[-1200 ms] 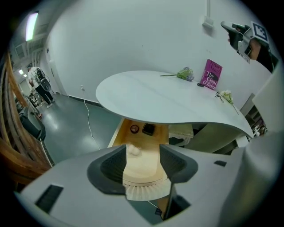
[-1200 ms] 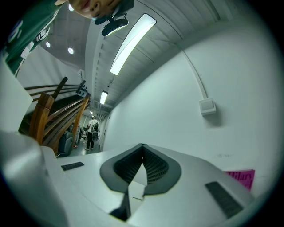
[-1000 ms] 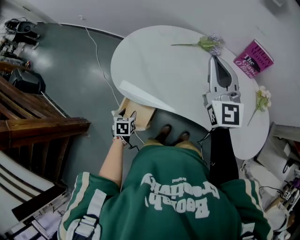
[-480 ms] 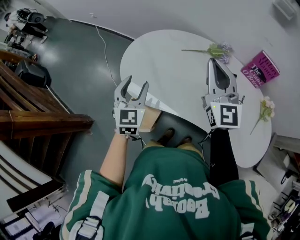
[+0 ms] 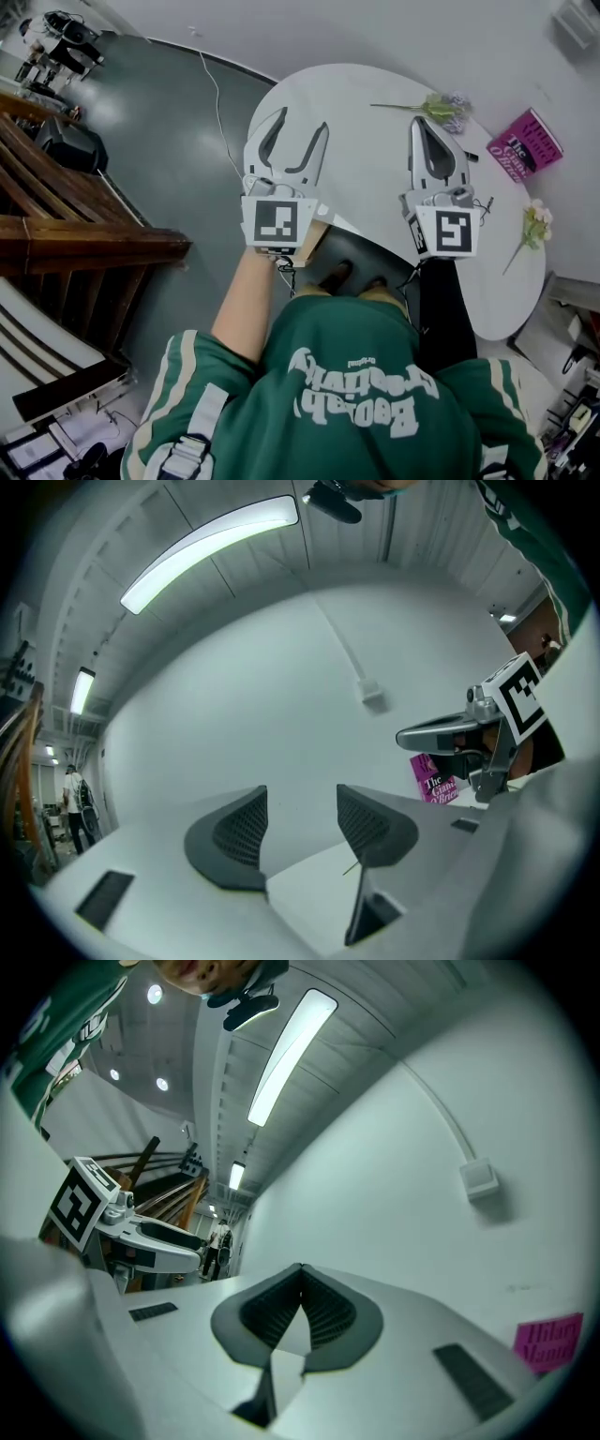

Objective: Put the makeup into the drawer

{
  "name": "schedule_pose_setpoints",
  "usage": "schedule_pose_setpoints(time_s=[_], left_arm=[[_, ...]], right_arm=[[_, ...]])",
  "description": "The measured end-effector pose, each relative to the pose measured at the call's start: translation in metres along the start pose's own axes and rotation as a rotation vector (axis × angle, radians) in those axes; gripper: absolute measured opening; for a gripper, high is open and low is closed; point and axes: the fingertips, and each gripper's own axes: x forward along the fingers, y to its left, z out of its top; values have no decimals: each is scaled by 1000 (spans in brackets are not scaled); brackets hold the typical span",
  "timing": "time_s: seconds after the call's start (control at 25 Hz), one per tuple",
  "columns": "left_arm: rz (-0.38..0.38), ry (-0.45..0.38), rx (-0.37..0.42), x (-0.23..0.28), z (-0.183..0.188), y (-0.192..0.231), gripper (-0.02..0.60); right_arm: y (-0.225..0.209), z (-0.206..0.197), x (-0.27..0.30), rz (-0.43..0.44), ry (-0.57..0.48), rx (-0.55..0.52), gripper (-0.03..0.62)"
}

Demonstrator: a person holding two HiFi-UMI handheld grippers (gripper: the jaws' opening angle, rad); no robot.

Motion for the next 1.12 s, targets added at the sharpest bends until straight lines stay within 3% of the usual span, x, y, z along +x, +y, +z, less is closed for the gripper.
schedule_pose_setpoints(time_s=[0.16,0.44,0.72,0.92,1.12], left_arm=[[-74,-36,-12,17,11,-23,247],[-266,-91,-44,67,30,-116,247],[-541,-157,-92,99,54,-239,247],[-679,-114,-103,100,48,-309,247],[-786,-81,-144,95,48,-357,247]], right_arm=[[-24,1,-19,-69,13,-15,9],[-108,-2,-84,-264,45,-47,9],[-182,0,-186,-537,95,-92,9],[-217,0,-250,-676,127,-105,8],[-232,1,-281,-733,139,-108,8]])
